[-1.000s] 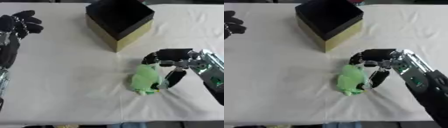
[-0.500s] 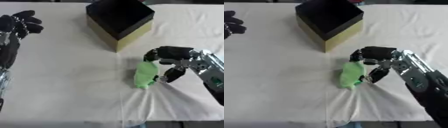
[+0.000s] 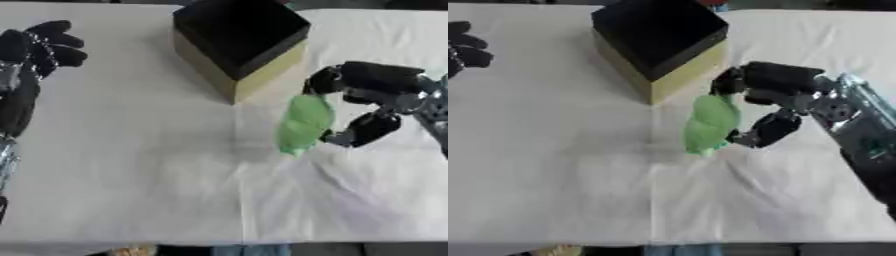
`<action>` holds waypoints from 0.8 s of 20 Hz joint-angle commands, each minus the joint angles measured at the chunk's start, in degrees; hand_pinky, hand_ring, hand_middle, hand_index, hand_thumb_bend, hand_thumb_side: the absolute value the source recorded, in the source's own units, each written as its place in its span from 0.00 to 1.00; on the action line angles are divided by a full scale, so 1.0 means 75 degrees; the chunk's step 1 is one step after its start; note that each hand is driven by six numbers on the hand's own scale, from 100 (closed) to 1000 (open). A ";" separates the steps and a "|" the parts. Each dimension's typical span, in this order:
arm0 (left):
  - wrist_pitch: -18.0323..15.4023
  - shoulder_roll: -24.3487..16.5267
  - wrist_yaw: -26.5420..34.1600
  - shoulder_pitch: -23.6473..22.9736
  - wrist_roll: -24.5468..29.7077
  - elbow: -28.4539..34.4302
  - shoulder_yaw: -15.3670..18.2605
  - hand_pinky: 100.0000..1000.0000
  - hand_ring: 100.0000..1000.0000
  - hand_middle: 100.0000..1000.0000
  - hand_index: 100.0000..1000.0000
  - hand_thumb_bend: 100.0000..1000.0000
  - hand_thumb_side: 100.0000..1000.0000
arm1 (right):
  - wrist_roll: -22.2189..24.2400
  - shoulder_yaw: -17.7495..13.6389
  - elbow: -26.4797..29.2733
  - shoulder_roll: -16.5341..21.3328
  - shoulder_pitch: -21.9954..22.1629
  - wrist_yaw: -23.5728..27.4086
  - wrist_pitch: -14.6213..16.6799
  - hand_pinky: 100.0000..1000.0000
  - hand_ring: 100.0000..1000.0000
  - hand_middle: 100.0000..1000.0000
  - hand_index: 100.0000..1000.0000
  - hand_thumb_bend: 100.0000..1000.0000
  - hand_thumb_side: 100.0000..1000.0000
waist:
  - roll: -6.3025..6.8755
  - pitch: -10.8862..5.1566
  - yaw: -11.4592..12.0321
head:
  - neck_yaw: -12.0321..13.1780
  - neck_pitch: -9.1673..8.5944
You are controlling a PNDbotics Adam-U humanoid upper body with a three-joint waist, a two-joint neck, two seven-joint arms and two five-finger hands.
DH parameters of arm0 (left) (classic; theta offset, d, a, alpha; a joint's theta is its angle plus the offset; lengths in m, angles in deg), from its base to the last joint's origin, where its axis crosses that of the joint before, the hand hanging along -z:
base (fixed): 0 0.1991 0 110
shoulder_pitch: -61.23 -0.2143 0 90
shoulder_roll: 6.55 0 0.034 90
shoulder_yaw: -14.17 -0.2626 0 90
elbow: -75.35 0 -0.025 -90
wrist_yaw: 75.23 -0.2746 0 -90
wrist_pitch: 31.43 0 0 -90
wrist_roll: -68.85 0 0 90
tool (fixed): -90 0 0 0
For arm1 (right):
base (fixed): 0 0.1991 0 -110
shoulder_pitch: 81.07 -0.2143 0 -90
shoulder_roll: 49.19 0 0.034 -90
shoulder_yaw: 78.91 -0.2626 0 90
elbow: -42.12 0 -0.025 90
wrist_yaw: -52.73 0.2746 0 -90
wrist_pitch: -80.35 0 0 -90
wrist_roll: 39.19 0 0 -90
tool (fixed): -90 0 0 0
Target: Pick up objects on the table and place them in the box.
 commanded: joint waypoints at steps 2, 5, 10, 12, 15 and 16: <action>0.0018 -0.0163 -0.0010 0.0072 0.0000 0.0115 0.0014 0.73 0.67 0.64 0.85 0.60 1.00 | 0.0032 -0.0433 0.0497 0.0674 -0.0315 0.0495 -0.0396 0.67 0.71 0.57 0.27 0.00 0.00 | 0.0007 -0.0132 0.0014 | 0.0004 0.0038; 0.0023 -0.0162 -0.0012 0.0083 0.0020 0.0121 -0.0002 0.73 0.67 0.64 0.85 0.60 1.00 | -0.0032 -0.0615 0.0490 0.0764 -0.0548 0.0564 -0.0570 0.67 0.71 0.57 0.27 0.00 0.00 | 0.0010 -0.0128 0.0046 | -0.0023 0.0038; 0.0027 -0.0117 0.0016 0.0203 0.0098 0.0151 -0.0076 0.73 0.67 0.64 0.85 0.60 1.00 | -0.0095 -0.0748 0.0024 0.0723 -0.1181 0.0333 -0.0701 0.68 0.72 0.58 0.28 0.00 0.00 | -0.0011 -0.0091 0.0224 | -0.0179 0.0038; 0.0032 -0.0081 0.0041 0.0288 0.0140 0.0164 -0.0117 0.73 0.67 0.64 0.85 0.60 1.00 | -0.0119 -0.0795 -0.0400 0.0613 -0.1478 0.0112 -0.0729 0.69 0.72 0.59 0.28 0.00 0.00 | -0.0031 -0.0063 0.0337 | -0.0251 0.0038; 0.0041 -0.0054 0.0073 0.0413 0.0207 0.0177 -0.0182 0.73 0.67 0.64 0.85 0.60 1.00 | -0.0176 -0.0865 -0.1165 0.0356 -0.1918 -0.0304 -0.0717 0.70 0.72 0.59 0.29 0.00 0.00 | -0.0066 -0.0019 0.0520 | -0.0430 0.0031; 0.0042 -0.0041 0.0086 0.0468 0.0234 0.0185 -0.0211 0.73 0.67 0.64 0.85 0.60 1.00 | -0.0215 -0.0919 -0.1502 0.0214 -0.2108 -0.0520 -0.0726 0.70 0.72 0.59 0.29 0.00 0.00 | -0.0084 0.0001 0.0605 | -0.0514 0.0008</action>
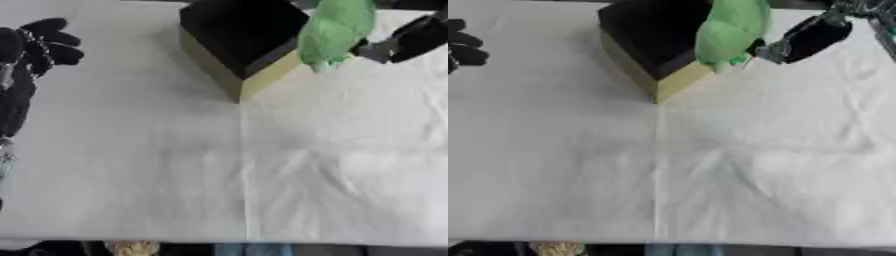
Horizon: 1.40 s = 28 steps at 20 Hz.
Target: Pick up objects on the table and place them in the box.
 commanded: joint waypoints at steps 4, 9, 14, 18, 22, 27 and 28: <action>0.0012 0.0032 0.0123 0.0329 0.0182 0.0167 -0.0132 0.73 0.67 0.64 0.85 0.60 1.00 | -0.0400 -0.0448 -0.2060 -0.0750 -0.1032 -0.1461 0.0087 0.70 0.72 0.60 0.29 0.00 0.00 | -0.0044 -0.0042 0.0365 | -0.0428 -0.0112; 0.0034 0.0106 0.0180 0.0476 0.0313 0.0176 -0.0254 0.73 0.67 0.63 0.85 0.60 1.00 | -0.1074 -0.0911 -0.3573 -0.1395 -0.1624 -0.2799 0.0253 0.71 0.72 0.60 0.29 0.00 0.00 | -0.0085 -0.0023 0.0769 | -0.0769 -0.0170; 0.0053 0.0155 0.0227 0.0568 0.0409 0.0190 -0.0355 0.73 0.66 0.63 0.85 0.60 1.00 | -0.1706 -0.1253 -0.4589 -0.1820 -0.1951 -0.3849 0.0297 0.71 0.73 0.61 0.33 0.02 0.00 | -0.0123 -0.0034 0.1105 | -0.1080 -0.0226; 0.0067 0.0205 0.0251 0.0645 0.0477 0.0203 -0.0421 0.73 0.66 0.63 0.85 0.61 1.00 | -0.1935 -0.1433 -0.5230 -0.2118 -0.1962 -0.4539 0.0288 0.72 0.73 0.63 0.35 0.02 0.00 | -0.0124 0.0006 0.1274 | -0.1283 -0.0243; 0.0077 0.0254 0.0265 0.0673 0.0496 0.0214 -0.0434 0.73 0.66 0.63 0.85 0.61 1.00 | -0.2146 -0.1747 -0.5924 -0.2280 -0.1893 -0.4985 0.0058 0.71 0.74 0.64 0.37 0.03 0.00 | -0.0090 0.0037 0.1374 | -0.1402 -0.0267; 0.0086 0.0264 0.0256 0.0648 0.0494 0.0212 -0.0428 0.73 0.66 0.63 0.85 0.61 1.00 | -0.2373 -0.1917 -0.6438 -0.2309 -0.1878 -0.5386 -0.0066 0.72 0.74 0.66 0.42 0.12 0.05 | -0.0084 0.0049 0.1362 | -0.1391 -0.0265; 0.0087 0.0268 0.0255 0.0653 0.0494 0.0211 -0.0428 0.73 0.66 0.63 0.85 0.61 1.00 | -0.2393 -0.1914 -0.6458 -0.2305 -0.1875 -0.5465 -0.0041 0.73 0.75 0.67 0.49 0.19 0.10 | -0.0086 0.0048 0.1358 | -0.1393 -0.0265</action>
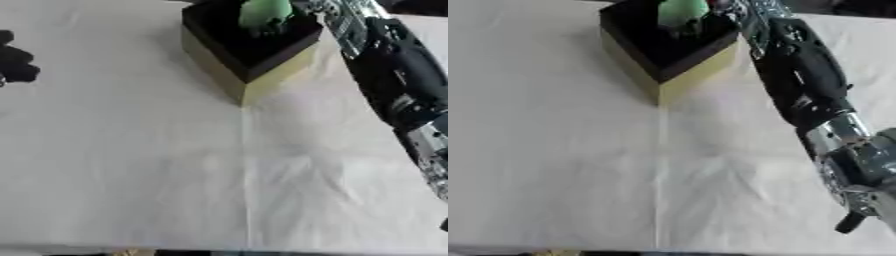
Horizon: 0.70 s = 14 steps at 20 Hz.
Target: Pick up objects on the table and place them in the box.
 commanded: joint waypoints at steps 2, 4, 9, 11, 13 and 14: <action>-0.0015 -0.0051 0.0028 0.0093 0.0022 0.0146 0.0022 0.73 0.66 0.63 0.85 0.61 1.00 | -0.0072 -0.0062 -0.0130 0.0146 -0.0108 -0.0413 0.0036 0.74 0.77 0.70 0.63 0.26 0.19 | 0.0055 -0.0136 -0.0019 | -0.0007 -0.0065; -0.0014 -0.0056 0.0024 0.0089 0.0017 0.0149 0.0030 0.73 0.66 0.63 0.85 0.61 1.00 | 0.0089 -0.0007 -0.0130 0.0181 -0.0106 -0.0701 0.0049 0.78 0.81 0.78 0.87 0.45 0.28 | 0.0060 -0.0140 -0.0025 | 0.0003 -0.0076; -0.0010 -0.0063 0.0019 0.0068 -0.0008 0.0148 0.0051 0.73 0.66 0.63 0.85 0.61 1.00 | 0.0355 0.0001 0.0159 0.0245 -0.0149 -0.1268 0.0147 0.82 0.85 0.86 0.97 0.65 0.35 | 0.0056 -0.0153 -0.0084 | 0.0032 -0.0087; -0.0008 -0.0065 0.0015 0.0061 -0.0010 0.0145 0.0053 0.73 0.66 0.63 0.85 0.61 1.00 | 0.0313 0.0005 0.0341 0.0284 -0.0177 -0.1340 0.0210 0.83 0.86 0.88 0.97 0.70 0.37 | 0.0050 -0.0163 -0.0114 | 0.0053 -0.0084; -0.0008 -0.0069 0.0014 0.0052 -0.0014 0.0139 0.0056 0.73 0.66 0.63 0.85 0.61 1.00 | 0.0178 0.0041 0.0624 0.0340 -0.0215 -0.1351 0.0300 0.83 0.86 0.88 0.97 0.71 0.38 | 0.0049 -0.0178 -0.0155 | 0.0076 -0.0077; -0.0007 -0.0073 0.0012 0.0046 -0.0015 0.0135 0.0058 0.73 0.66 0.63 0.85 0.61 1.00 | 0.0109 0.0074 0.0792 0.0377 -0.0227 -0.1324 0.0357 0.83 0.86 0.88 0.96 0.71 0.37 | 0.0049 -0.0185 -0.0180 | 0.0090 -0.0073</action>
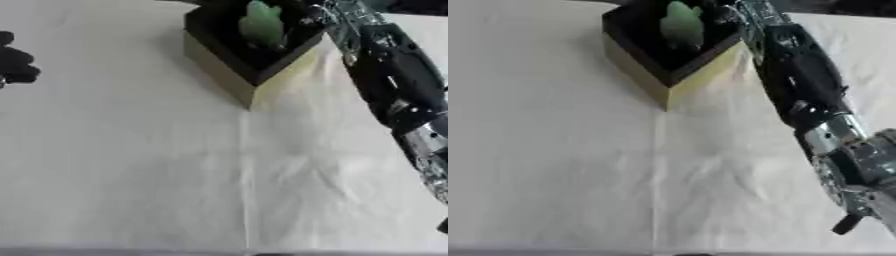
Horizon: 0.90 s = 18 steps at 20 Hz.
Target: Pick up objects on the table and place them in the box.
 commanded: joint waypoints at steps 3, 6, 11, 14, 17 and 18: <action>-0.0008 -0.0090 -0.0003 0.0003 -0.0032 0.0117 0.0091 0.73 0.66 0.63 0.85 0.61 1.00 | -0.0354 0.0190 0.1166 0.0491 -0.0262 0.0258 0.0388 0.82 0.85 0.87 0.94 0.66 0.37 | 0.0046 -0.0206 -0.0141 | 0.0104 -0.0044; -0.0006 -0.0100 -0.0030 -0.0062 -0.0068 0.0092 0.0132 0.73 0.66 0.63 0.85 0.61 1.00 | -0.0590 0.0393 0.2103 0.0808 -0.0175 0.1006 0.0661 0.80 0.83 0.85 0.92 0.59 0.36 | 0.0036 -0.0211 -0.0302 | 0.0243 -0.0021; -0.0005 -0.0104 -0.0089 -0.0121 -0.0166 0.0057 0.0215 0.73 0.67 0.63 0.84 0.61 1.00 | -0.0689 0.0652 0.4067 0.1688 0.0358 0.2754 0.0686 0.77 0.80 0.81 0.89 0.56 0.35 | 0.0052 -0.0200 -0.0668 | 0.0536 0.0012; 0.0004 -0.0065 -0.0113 -0.0169 -0.0240 0.0029 0.0261 0.73 0.67 0.63 0.84 0.61 1.00 | -0.0705 0.0639 0.5302 0.2191 0.1021 0.3861 0.0374 0.74 0.78 0.79 0.85 0.52 0.34 | 0.0106 -0.0186 -0.0888 | 0.0698 0.0018; 0.0007 -0.0010 -0.0122 -0.0200 -0.0303 0.0004 0.0295 0.73 0.67 0.63 0.84 0.61 1.00 | -0.0719 0.0529 0.6400 0.2492 0.1839 0.4868 -0.0004 0.71 0.76 0.77 0.81 0.46 0.30 | 0.0154 -0.0184 -0.1053 | 0.0801 0.0037; 0.0005 0.0008 -0.0121 -0.0211 -0.0323 0.0002 0.0307 0.73 0.67 0.63 0.84 0.61 1.00 | -0.0727 0.0489 0.6726 0.2542 0.2111 0.5136 -0.0105 0.71 0.76 0.77 0.81 0.46 0.30 | 0.0170 -0.0180 -0.1087 | 0.0845 0.0026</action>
